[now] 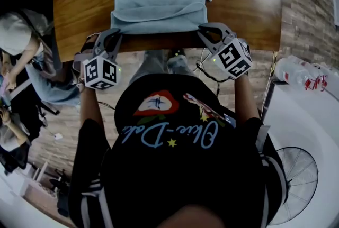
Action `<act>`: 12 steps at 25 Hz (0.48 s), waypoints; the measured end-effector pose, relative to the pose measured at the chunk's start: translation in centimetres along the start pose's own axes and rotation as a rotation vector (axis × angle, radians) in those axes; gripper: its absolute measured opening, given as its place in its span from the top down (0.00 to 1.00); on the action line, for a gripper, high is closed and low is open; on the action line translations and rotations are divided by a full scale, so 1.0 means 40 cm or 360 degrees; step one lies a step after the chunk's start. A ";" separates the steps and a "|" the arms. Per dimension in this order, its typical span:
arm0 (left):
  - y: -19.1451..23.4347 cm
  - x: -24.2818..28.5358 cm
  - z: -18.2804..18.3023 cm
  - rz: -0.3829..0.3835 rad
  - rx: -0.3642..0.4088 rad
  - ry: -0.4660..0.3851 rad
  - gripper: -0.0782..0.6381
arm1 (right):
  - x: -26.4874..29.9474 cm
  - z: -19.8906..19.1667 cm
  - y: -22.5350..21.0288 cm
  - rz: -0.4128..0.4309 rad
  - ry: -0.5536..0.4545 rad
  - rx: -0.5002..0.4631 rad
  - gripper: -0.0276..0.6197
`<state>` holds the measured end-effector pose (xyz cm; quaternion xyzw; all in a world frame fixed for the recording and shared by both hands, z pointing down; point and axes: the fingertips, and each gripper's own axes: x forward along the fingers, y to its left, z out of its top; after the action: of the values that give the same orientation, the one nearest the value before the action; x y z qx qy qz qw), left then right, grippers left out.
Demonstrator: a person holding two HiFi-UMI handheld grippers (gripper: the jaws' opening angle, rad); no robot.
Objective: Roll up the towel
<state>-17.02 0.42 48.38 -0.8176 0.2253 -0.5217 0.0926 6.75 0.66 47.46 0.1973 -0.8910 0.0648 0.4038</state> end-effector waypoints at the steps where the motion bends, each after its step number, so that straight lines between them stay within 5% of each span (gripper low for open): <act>1: 0.016 -0.002 0.005 0.0002 -0.0013 -0.0020 0.85 | -0.006 0.008 -0.010 0.0002 -0.0028 0.0054 0.92; 5: 0.088 0.009 0.022 0.0020 -0.0009 -0.0075 0.85 | -0.018 0.047 -0.070 -0.0049 -0.0122 0.0207 0.92; 12: 0.203 0.068 0.052 0.0058 0.0056 -0.0124 0.85 | 0.002 0.077 -0.185 -0.0236 -0.0071 0.0223 0.92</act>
<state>-16.40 -8.19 46.52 -0.8313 0.2272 -0.4916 0.1253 7.56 -6.98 45.15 0.2917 -0.8760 0.0924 0.3728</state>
